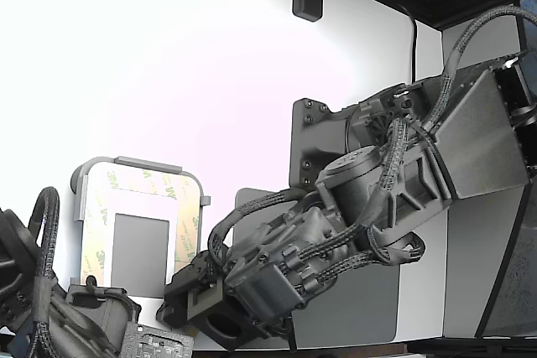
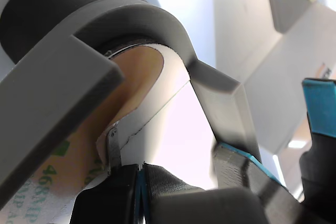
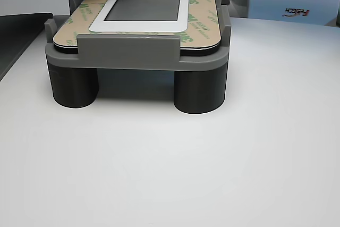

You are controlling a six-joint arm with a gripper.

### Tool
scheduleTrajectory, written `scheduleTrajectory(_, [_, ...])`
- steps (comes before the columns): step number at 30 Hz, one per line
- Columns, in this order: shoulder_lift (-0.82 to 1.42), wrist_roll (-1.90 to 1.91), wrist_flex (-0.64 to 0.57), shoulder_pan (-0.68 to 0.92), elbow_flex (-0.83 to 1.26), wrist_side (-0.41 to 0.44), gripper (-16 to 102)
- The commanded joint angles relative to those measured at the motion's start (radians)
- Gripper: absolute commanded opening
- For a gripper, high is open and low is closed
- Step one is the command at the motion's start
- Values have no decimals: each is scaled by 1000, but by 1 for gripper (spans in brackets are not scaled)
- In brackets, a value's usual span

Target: Peel off protective film from adhesive tape.

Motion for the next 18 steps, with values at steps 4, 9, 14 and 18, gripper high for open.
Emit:
scheduleTrajectory(4, [15,-12,8,-25,-14,-3,-11])
scheduleTrajectory(9, [21,-23,9,-32,-6,-9,-11])
scheduleTrajectory(14, [20,-31,11,-37,-9,-11,-11])
scheduleTrajectory(18, [20,-35,11,-44,-8,-14,-11])
